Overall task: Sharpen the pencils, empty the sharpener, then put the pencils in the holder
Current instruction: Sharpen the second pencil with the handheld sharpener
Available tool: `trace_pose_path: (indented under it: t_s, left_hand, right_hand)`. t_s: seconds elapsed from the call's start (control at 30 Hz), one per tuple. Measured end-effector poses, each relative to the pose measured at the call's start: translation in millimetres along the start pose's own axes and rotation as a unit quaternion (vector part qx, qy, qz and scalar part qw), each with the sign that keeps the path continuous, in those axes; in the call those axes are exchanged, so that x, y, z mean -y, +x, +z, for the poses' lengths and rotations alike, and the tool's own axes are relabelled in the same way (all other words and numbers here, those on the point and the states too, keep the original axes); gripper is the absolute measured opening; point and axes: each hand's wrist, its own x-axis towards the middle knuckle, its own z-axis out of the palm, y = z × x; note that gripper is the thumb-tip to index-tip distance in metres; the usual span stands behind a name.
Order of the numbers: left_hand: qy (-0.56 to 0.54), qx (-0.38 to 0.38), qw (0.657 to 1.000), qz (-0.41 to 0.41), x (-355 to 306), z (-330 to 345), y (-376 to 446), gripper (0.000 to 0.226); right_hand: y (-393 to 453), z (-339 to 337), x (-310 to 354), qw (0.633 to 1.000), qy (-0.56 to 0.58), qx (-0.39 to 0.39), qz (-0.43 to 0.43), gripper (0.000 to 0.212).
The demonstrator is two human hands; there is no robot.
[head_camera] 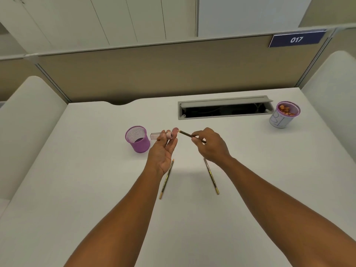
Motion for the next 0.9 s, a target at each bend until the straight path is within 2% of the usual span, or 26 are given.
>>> trace_pose_path:
  t_s: [0.2,0.37,0.53,0.63,0.77,0.9]
  left_hand:
    - [-0.002,-0.009,1.0,0.015,2,20,-5,0.022]
    - [-0.003,0.004,1.0,0.014,2,30,-10,0.017]
    - [0.011,0.006,1.0,0.023,4,39,-16,0.027]
    - [0.01,0.005,0.999,0.035,4,46,-19,0.026]
    - [0.019,0.002,0.999,0.043,7,51,-23,0.024]
    - [0.01,-0.015,0.998,0.062,10,53,-26,0.023]
  right_hand:
    - [-2,-23,11,0.997,-0.044,-0.009,-0.062,0.019]
    - [-4,-35,17,0.993,-0.065,-0.012,-0.096,0.021]
    - [-4,-46,25,0.988,-0.086,-0.029,-0.124,0.021]
    - [-2,-50,28,0.988,-0.105,0.005,-0.109,0.027]
    - [4,-58,31,0.993,-0.075,0.086,-0.03,0.031]
    - [3,-64,32,0.991,-0.092,0.085,-0.045,0.03]
